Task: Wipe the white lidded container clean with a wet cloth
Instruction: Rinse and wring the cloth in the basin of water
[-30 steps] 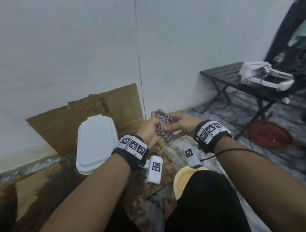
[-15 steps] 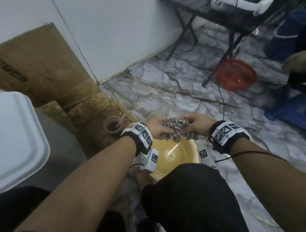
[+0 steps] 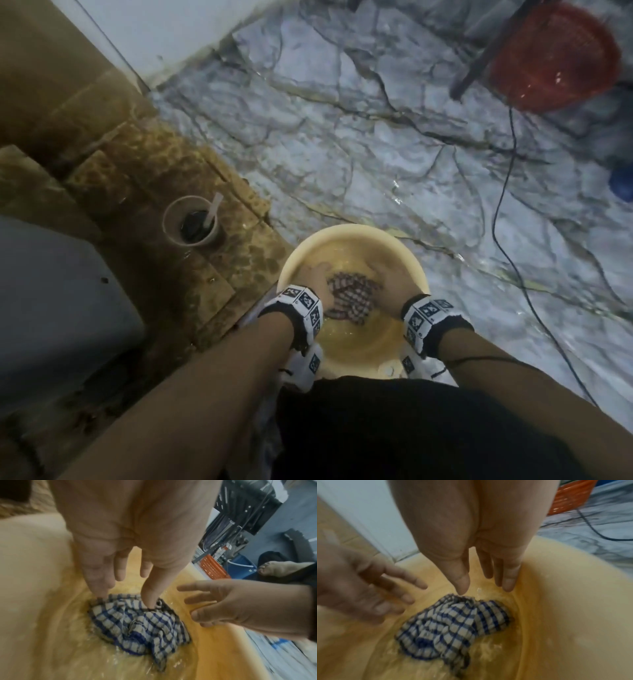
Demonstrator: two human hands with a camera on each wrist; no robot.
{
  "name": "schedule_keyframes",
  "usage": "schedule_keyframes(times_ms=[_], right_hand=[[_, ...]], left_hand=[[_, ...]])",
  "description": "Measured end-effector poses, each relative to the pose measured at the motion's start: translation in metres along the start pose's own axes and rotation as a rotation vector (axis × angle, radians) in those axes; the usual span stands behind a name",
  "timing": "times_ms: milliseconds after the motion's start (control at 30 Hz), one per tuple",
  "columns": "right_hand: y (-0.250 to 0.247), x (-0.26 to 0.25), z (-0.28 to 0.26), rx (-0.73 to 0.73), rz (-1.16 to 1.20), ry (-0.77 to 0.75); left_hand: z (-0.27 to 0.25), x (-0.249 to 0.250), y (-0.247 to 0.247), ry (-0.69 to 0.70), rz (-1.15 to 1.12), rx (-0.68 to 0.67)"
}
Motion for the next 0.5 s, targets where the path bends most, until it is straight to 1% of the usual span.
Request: schedule_keyframes(times_ms=[33,100,133,200,233,267,333,433,500], right_hand=[[0.002,-0.003,0.0,0.026,-0.037,0.004],[0.007,-0.009,-0.001,0.055,-0.123,-0.004],[0.01,-0.011,-0.001,0.028,-0.159,-0.018],[0.017,-0.015,0.005,-0.093,-0.155,-0.034],[0.021,-0.016,0.008,-0.142,-0.143,-0.025],[0.024,-0.017,0.01,-0.172,-0.142,-0.008],[0.028,-0.019,0.011,-0.18,-0.158,0.014],[0.037,-0.016,0.015,-0.188,-0.231,-0.018],[0.041,-0.016,0.016,-0.195,-0.32,-0.048]], left_hand=[[0.005,0.001,0.005,0.042,0.018,0.013],[0.012,0.004,0.016,0.095,0.07,-0.026],[0.013,0.006,0.02,0.098,0.088,-0.079],[0.015,0.006,0.028,0.078,0.136,-0.186],[0.019,0.002,0.033,0.065,0.171,-0.21],[0.017,0.001,0.036,0.042,0.195,-0.21],[0.015,-0.002,0.042,0.03,0.231,-0.169],[0.017,-0.009,0.046,0.021,0.259,-0.132],[0.02,-0.011,0.045,-0.003,0.289,-0.148]])
Point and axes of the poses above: each hand's wrist, its own z-axis towards the middle knuckle, its own y-axis out of the palm, x = y × z, the point moved 1 cm from there along z, towards the middle knuckle, and after that the axes turned 13 degrees about -z, right-handed, at the moved point
